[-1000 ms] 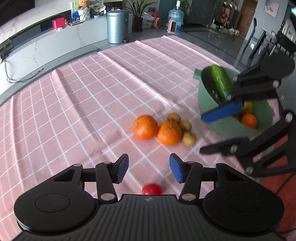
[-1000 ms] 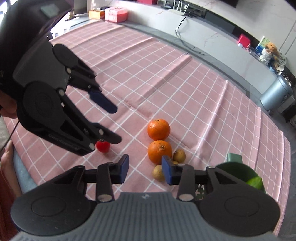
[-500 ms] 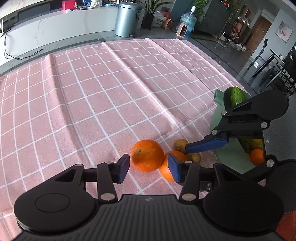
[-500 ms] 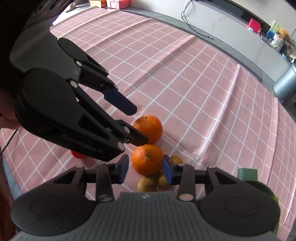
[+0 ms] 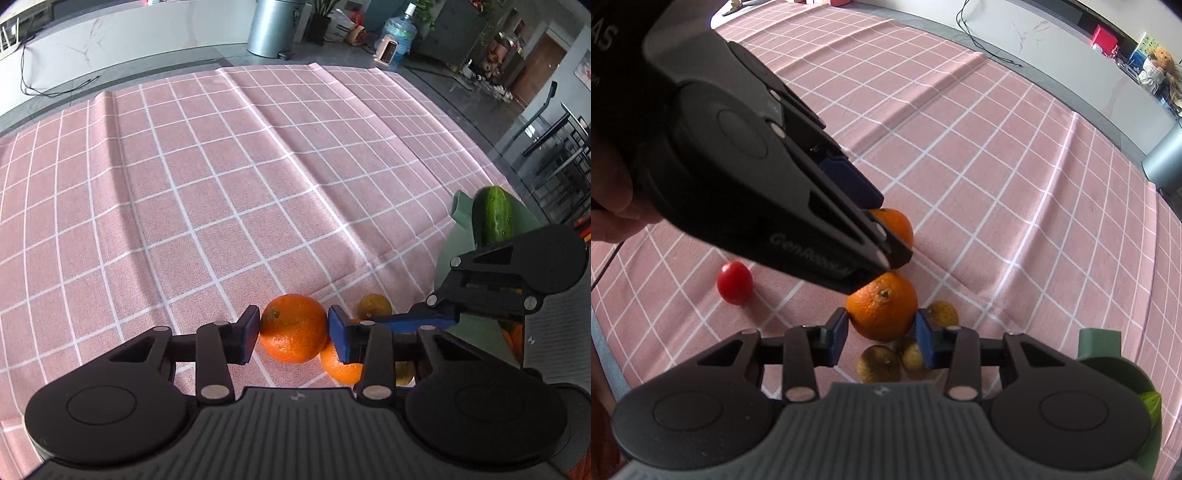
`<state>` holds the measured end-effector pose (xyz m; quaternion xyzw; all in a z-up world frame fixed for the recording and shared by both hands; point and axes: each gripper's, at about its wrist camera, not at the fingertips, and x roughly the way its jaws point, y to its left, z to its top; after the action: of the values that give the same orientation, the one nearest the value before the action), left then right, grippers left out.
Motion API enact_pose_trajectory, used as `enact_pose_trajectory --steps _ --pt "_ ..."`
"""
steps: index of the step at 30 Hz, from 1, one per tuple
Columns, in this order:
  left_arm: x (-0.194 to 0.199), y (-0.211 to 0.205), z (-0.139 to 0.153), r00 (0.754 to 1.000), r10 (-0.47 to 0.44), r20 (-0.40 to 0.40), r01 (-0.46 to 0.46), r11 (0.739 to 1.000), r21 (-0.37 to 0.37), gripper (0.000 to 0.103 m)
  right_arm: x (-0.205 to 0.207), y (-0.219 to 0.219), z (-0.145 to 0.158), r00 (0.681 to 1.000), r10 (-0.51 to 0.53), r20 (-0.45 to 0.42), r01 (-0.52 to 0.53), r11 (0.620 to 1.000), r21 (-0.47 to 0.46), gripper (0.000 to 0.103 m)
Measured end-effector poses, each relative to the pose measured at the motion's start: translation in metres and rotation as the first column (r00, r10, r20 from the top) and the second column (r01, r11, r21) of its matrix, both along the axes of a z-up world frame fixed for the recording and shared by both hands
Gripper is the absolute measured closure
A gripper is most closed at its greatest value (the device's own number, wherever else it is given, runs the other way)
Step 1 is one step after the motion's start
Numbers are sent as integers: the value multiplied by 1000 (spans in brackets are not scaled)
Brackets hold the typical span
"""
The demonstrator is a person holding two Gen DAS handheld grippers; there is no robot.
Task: Organize fruits
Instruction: 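Grasp a mandarin with the left tool while the right tool grasps another mandarin, then carry the mandarin with the left tool while the right tool drops its mandarin into the colander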
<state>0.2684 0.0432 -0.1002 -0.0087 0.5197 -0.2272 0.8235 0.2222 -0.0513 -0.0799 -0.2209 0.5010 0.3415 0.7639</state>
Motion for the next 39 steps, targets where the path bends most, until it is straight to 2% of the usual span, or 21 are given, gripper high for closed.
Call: enact_pose_trajectory --steps 9,16,21,22,23,27,31,34,39 --pt "-15 12 20 996 63 56 -61 998 -31 59 -7 2 12 1000 -25 13 24 999 25 70" --pt "-40 23 49 988 103 110 -95 992 -79 59 -27 3 45 998 -30 63 26 997 68 74" --pt "-57 16 73 984 117 137 -100 988 -122 59 -44 -18 70 993 -107 49 99 985 140 78" --pt "-62 13 77 983 113 145 -94 987 -129 59 -48 -25 74 991 -123 46 114 981 158 81" --pt "-67 9 80 982 109 152 -89 987 -133 59 -53 -32 80 990 -136 45 126 976 177 103" --pt "-84 -10 87 984 86 155 -65 989 -136 59 -67 -62 102 980 -198 37 185 957 225 103" --pt "-91 -26 80 991 70 118 -61 995 -75 59 -72 -79 96 973 -226 -49 231 941 248 103" --pt "-103 -19 74 992 73 107 -70 997 -28 59 -90 -84 87 971 -234 -47 238 939 248 103" --pt "-126 3 65 991 115 68 -115 993 -5 59 -125 -94 68 967 -242 -74 254 931 261 103"
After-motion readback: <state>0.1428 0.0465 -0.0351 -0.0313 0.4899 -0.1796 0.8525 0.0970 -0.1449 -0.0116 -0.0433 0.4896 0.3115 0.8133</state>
